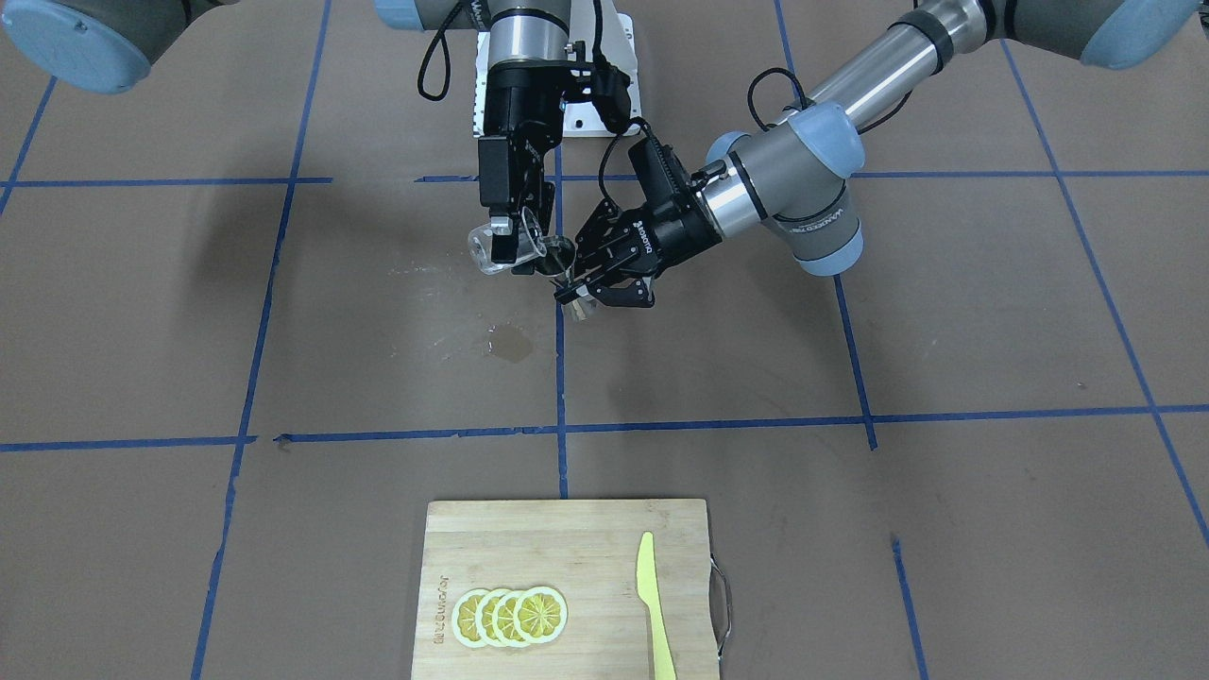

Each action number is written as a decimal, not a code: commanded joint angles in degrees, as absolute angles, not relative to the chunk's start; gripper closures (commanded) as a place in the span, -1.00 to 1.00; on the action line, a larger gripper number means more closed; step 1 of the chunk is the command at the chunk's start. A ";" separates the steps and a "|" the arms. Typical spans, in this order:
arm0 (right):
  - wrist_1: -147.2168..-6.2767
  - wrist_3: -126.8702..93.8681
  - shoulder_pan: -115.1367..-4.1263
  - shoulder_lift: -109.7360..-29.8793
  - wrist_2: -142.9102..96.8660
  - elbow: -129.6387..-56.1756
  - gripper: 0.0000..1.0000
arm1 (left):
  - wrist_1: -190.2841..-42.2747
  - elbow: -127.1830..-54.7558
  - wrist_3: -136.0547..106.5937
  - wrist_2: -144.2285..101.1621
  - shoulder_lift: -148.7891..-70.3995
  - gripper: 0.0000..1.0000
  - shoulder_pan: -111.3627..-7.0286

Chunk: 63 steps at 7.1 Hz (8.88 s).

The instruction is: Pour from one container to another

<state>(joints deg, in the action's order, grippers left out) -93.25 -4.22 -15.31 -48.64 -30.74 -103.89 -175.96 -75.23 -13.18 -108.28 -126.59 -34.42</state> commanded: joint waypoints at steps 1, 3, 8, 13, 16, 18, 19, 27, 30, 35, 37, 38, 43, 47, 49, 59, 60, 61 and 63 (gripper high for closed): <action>-93.16 -4.22 -15.29 -48.87 -30.67 -104.06 1.00 | -175.96 -75.23 -13.10 -108.28 -126.56 1.00 -34.37; -92.90 -4.31 -15.29 -48.78 -30.67 -104.41 1.00 | -175.96 -75.23 -13.10 -108.28 -126.56 1.00 -34.45; -86.09 -7.99 -15.64 -49.74 -32.51 -108.02 1.00 | -175.96 -75.23 -13.10 -108.19 -126.47 1.00 -34.45; -82.97 -14.15 -15.91 -52.29 -34.89 -109.86 1.00 | -176.04 -75.32 -13.18 -108.28 -126.39 1.00 -34.98; -82.97 -14.24 -15.91 -52.29 -34.89 -109.86 1.00 | -176.04 -76.72 -16.00 -108.28 -125.78 1.00 -37.60; -82.97 -14.41 -15.91 -52.38 -34.89 -109.86 1.00 | -176.22 -81.18 -18.27 -108.28 -121.31 1.00 -39.45; -82.97 -14.41 -15.91 -52.38 -34.89 -109.86 1.00 | -176.31 -83.65 -18.63 -108.28 -118.33 1.00 -40.59; -82.97 -14.59 -16.00 -52.38 -34.98 -109.78 1.00 | -190.74 -97.74 -32.66 -97.10 -86.61 1.00 -46.49; -82.97 -14.68 -16.00 -52.91 -34.98 -109.78 1.00 | -195.55 -97.65 -38.94 -80.22 -79.21 1.00 -45.88; -82.97 -15.29 -16.00 -52.91 -34.98 -109.78 1.00 | -196.61 -98.09 -47.01 -68.24 -79.72 1.00 -41.68; -82.97 -15.29 -16.08 -53.00 -34.98 -109.78 1.00 | -196.61 -101.14 -56.89 -65.31 -80.77 1.00 -36.84; -82.97 -15.29 -16.08 -52.91 -34.98 -109.78 1.00 | -196.52 -102.99 -61.22 -65.30 -80.77 1.00 -36.57; -82.88 -15.47 -16.00 -53.00 -34.98 -109.86 1.00 | -195.65 -101.34 -52.65 -61.53 -77.70 1.00 -35.60; -82.97 -15.73 -16.00 -53.17 -34.89 -109.86 1.00 | -192.59 -99.06 -39.83 -56.53 -76.20 1.00 -32.19; -82.88 -15.73 -16.00 -54.05 -34.98 -110.47 1.00 | -191.61 -98.09 -39.81 -50.49 -76.11 1.00 -25.35; -82.88 -15.73 -16.00 -55.37 -34.98 -111.88 1.00 | -184.58 -96.86 -42.98 -24.25 -81.65 1.00 -15.47; -82.88 -15.73 -16.00 -55.46 -34.98 -111.88 1.00 | -184.05 -96.94 -42.98 -24.52 -81.82 1.00 -13.38; -82.88 -15.73 -16.00 -55.46 -34.98 -111.97 1.00 | -184.04 -96.94 -43.24 -24.96 -81.83 1.00 -13.10; -82.79 -15.73 -16.00 -55.46 -34.98 -111.97 1.00 | -183.78 -95.55 -46.47 -24.00 -82.96 1.00 -12.92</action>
